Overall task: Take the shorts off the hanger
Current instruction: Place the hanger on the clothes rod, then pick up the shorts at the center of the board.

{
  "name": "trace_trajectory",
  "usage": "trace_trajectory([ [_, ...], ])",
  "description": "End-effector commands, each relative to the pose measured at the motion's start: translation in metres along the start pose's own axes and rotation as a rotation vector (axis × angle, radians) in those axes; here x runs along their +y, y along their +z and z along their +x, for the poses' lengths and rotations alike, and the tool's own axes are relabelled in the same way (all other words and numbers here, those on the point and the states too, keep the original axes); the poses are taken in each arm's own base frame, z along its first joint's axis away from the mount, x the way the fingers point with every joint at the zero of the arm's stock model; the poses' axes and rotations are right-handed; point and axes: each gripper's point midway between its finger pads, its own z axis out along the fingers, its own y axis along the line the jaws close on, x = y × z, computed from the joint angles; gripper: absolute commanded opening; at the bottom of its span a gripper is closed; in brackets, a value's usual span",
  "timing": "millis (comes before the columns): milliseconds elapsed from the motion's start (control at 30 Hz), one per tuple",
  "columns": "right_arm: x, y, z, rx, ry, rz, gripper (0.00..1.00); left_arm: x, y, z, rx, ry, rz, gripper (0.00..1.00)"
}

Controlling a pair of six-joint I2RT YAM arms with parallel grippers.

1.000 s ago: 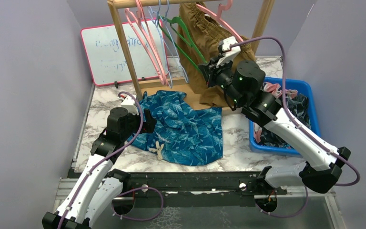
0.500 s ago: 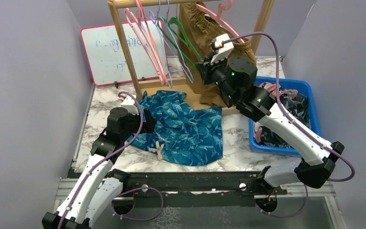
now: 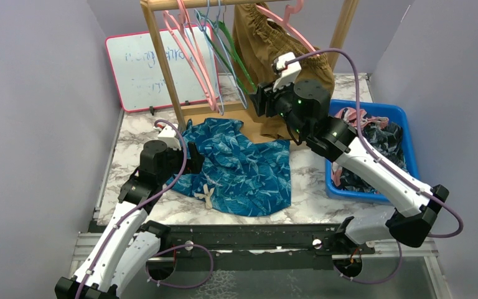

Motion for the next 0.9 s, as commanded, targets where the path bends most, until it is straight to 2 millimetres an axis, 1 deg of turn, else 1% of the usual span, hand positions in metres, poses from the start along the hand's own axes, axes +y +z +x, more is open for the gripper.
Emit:
trace_trajectory([
  [0, -0.005, -0.018, -0.003, -0.026, 0.016, -0.009, 0.61, -0.004, -0.003, -0.014, -0.039, 0.016, 0.010, 0.89],
  [67, -0.007, -0.024, 0.008, -0.006, 0.022, -0.007, 0.71, -0.003, -0.004, -0.015, -0.045, 0.016, 0.007, 0.90],
  [133, -0.012, -0.031, 0.021, -0.003, 0.070, 0.018, 0.77, -0.002, -0.005, -0.016, -0.051, 0.016, -0.002, 0.90],
  [200, -0.013, -0.038, 0.036, -0.005, 0.118, 0.019, 0.80, 0.000, -0.005, -0.018, -0.059, 0.015, -0.011, 0.90],
  [233, -0.014, -0.042, 0.051, 0.008, 0.141, 0.018, 0.81, 0.001, -0.006, -0.019, -0.063, 0.015, -0.015, 0.91],
  [267, -0.013, -0.046, 0.059, 0.007, 0.171, 0.010, 0.82, 0.001, -0.006, -0.019, -0.067, 0.015, -0.019, 0.91],
  [433, 0.007, -0.060, 0.097, 0.038, 0.225, -0.118, 0.82, 0.004, -0.008, -0.022, -0.082, 0.014, -0.038, 0.92],
  [500, 0.021, -0.064, 0.120, 0.077, 0.228, -0.202, 0.82, 0.007, -0.009, -0.024, -0.089, 0.011, -0.051, 0.92],
  [600, 0.051, -0.067, 0.152, 0.115, 0.220, -0.378, 0.82, 0.011, -0.010, -0.027, -0.103, 0.006, -0.071, 0.92],
  [633, 0.062, -0.067, 0.160, 0.116, 0.221, -0.443, 0.82, 0.013, -0.011, -0.028, -0.108, 0.004, -0.079, 0.93],
  [700, 0.080, -0.065, 0.183, 0.167, 0.217, -0.532, 0.82, 0.017, -0.013, -0.029, -0.119, -0.001, -0.100, 0.93],
  [733, 0.087, -0.063, 0.194, 0.192, 0.211, -0.555, 0.82, 0.019, -0.015, -0.031, -0.125, -0.004, -0.114, 0.94],
  [767, 0.093, -0.057, 0.211, 0.228, 0.195, -0.564, 0.82, 0.022, -0.016, -0.031, -0.132, -0.007, -0.128, 0.94],
  [867, 0.111, -0.044, 0.238, 0.277, 0.119, -0.565, 0.85, 0.032, -0.021, -0.034, -0.156, -0.019, -0.183, 0.96],
])
